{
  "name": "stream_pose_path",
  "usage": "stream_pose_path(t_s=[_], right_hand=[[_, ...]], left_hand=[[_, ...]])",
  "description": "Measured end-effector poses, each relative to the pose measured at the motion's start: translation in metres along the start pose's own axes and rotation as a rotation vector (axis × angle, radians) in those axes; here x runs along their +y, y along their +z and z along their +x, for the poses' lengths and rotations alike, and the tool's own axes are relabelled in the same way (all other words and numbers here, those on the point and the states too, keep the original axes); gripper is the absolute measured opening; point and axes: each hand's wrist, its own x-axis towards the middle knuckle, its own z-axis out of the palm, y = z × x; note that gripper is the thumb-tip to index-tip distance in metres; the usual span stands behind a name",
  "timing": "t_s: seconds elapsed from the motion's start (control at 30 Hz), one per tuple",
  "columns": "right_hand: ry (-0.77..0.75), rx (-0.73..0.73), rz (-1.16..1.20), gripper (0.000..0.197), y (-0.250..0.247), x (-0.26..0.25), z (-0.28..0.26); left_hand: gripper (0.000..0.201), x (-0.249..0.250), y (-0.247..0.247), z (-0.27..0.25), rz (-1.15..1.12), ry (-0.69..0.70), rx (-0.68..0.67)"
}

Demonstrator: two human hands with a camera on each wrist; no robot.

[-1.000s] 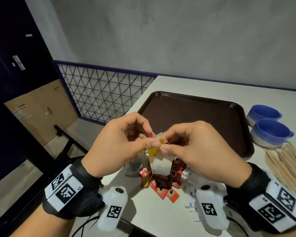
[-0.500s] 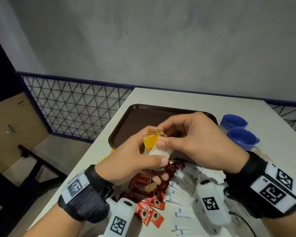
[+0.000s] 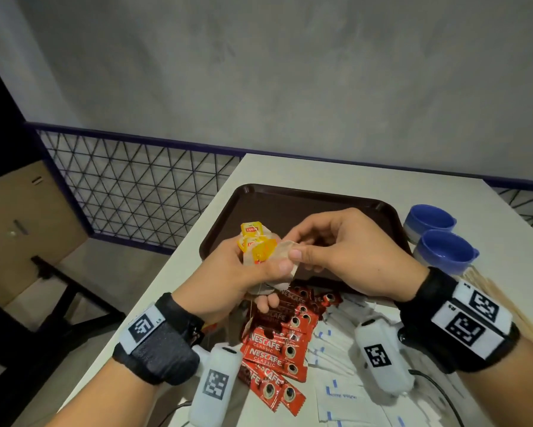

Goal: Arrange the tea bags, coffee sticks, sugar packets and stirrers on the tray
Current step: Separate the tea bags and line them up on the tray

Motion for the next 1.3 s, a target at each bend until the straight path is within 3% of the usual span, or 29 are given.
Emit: stream_pose_path(t_s=[0.2, 0.4, 0.53, 0.6, 0.73, 0.97, 1.2, 1.3], right_hand=[[-0.061, -0.004, -0.089, 0.012, -0.012, -0.001, 0.009], [-0.052, -0.031, -0.020, 0.012, -0.032, -0.003, 0.012], [-0.050, -0.010, 0.068, 0.019, -0.040, -0.003, 0.016], [-0.053, -0.002, 0.147, 0.013, -0.045, -0.004, 0.017], [-0.062, 0.061, 0.061, 0.006, -0.053, -0.003, 0.017], [-0.079, 0.105, 0.109, 0.014, -0.060, 0.003, 0.008], [-0.124, -0.167, 0.103, 0.018, -0.042, -0.007, -0.002], [-0.125, -0.206, 0.103, 0.018, -0.030, -0.008, -0.005]], left_hand=[[0.039, -0.002, -0.010, -0.005, -0.112, -0.038, 0.132], [0.031, 0.006, -0.006, -0.004, -0.076, -0.001, 0.124], [0.041, 0.005, -0.006, 0.000, -0.068, 0.022, 0.140], [0.041, 0.004, -0.009, 0.003, -0.077, 0.016, 0.147], [0.051, 0.003, -0.017, 0.008, -0.096, 0.022, 0.164], [0.041, 0.009, -0.020, 0.008, -0.126, 0.045, 0.267], [0.027, 0.008, 0.003, 0.004, -0.090, 0.058, 0.103], [0.024, 0.007, 0.010, 0.002, -0.054, 0.073, 0.037]])
